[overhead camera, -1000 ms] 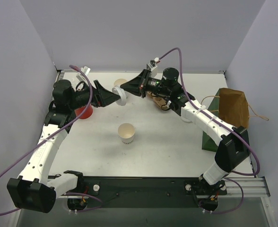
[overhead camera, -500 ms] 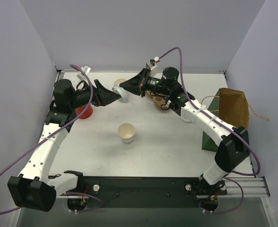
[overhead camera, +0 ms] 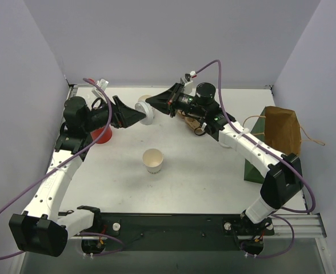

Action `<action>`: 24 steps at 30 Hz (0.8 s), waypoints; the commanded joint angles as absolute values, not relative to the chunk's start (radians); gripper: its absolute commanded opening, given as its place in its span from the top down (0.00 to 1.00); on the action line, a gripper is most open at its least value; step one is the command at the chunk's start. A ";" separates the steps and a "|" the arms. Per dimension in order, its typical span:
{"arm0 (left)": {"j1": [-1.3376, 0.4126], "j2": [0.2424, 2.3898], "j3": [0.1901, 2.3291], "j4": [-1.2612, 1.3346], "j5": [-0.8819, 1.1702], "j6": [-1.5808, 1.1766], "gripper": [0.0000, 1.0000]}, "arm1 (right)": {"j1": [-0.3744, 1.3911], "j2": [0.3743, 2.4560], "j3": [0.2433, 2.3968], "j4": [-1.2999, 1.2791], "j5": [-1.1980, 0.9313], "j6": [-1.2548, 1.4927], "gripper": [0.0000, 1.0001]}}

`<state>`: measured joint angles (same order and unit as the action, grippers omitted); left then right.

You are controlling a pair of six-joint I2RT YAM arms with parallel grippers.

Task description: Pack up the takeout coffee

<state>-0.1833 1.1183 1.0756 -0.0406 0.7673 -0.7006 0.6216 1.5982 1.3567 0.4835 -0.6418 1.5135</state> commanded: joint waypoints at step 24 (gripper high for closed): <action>-0.187 1.109 1.092 0.002 0.767 -0.667 0.03 | 0.687 1.523 1.358 0.390 -0.450 1.545 1.00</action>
